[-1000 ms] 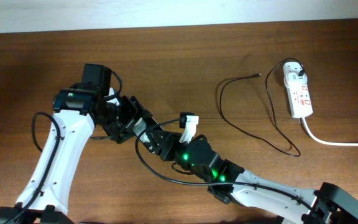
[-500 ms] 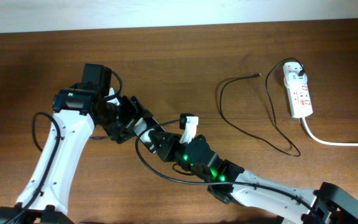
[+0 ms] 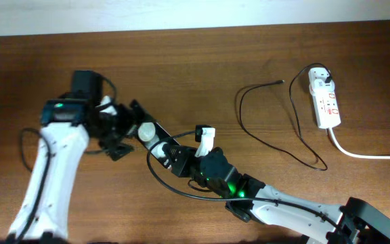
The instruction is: Plug charger to phone and switch on socket
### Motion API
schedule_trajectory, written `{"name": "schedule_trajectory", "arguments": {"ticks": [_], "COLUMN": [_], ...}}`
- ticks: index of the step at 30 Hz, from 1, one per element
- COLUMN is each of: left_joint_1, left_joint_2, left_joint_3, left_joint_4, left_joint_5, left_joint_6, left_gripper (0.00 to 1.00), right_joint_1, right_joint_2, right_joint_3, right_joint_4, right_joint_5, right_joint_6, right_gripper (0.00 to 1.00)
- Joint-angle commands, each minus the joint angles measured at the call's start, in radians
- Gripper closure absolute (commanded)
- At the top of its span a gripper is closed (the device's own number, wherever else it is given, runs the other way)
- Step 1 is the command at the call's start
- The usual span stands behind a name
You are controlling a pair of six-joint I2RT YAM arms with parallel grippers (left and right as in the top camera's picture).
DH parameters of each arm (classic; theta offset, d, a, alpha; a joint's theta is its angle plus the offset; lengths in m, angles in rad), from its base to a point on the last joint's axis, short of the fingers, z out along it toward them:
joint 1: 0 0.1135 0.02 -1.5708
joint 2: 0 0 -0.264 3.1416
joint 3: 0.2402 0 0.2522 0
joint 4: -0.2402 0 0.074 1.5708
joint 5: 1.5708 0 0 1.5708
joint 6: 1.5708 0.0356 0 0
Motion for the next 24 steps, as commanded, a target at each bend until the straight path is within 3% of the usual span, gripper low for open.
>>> {"name": "schedule_trajectory", "arguments": {"ticks": [1,4,5,8,12,14,17,21,24], "left_joint_1": [0.117,0.213,0.245,0.253,0.253,0.253,0.253,0.253,0.252], "left_joint_2": [-0.186,-0.351,-0.435,-0.531,-0.634,-0.645,-0.645,-0.644,-0.636], "left_joint_3": [0.005,0.005,0.005,0.005,-0.014,-0.055,-0.16,-0.363,-0.499], "left_joint_4": [-0.061,-0.168,-0.225,-0.268,-0.279,-0.288,-0.266,-0.096,-0.018], "left_joint_5": [0.006,-0.087,-0.175,-0.246,-0.254,-0.252,-0.186,0.097,0.214], "left_joint_6": [0.138,0.191,0.191,0.191,0.181,0.109,0.02,-0.001,-0.179], "left_gripper": [0.0,0.01,0.01,0.01,0.01,0.01,0.01,0.01,0.01], "right_joint_1": [-0.005,-0.053,-0.079,-0.132,-0.223,-0.26,-0.288,-0.295,-0.294], "right_joint_2": [-0.039,-0.04,-0.04,-0.04,-0.04,-0.04,-0.04,-0.04,-0.04], "right_joint_3": [0.013,0.013,0.013,0.013,0.013,0.013,0.013,0.013,0.013], "right_joint_4": [0.028,0.036,0.037,0.037,0.038,0.038,0.038,0.038,0.037], "right_joint_5": [-0.06,-0.181,-0.257,-0.383,-0.573,-0.657,-0.719,-0.728,-0.729], "right_joint_6": [0.023,0.092,0.173,0.327,0.557,0.632,0.65,0.694,0.694], "right_gripper": [0.96,0.96,0.96,0.96,0.96,0.96,0.96,0.96,0.96]}}
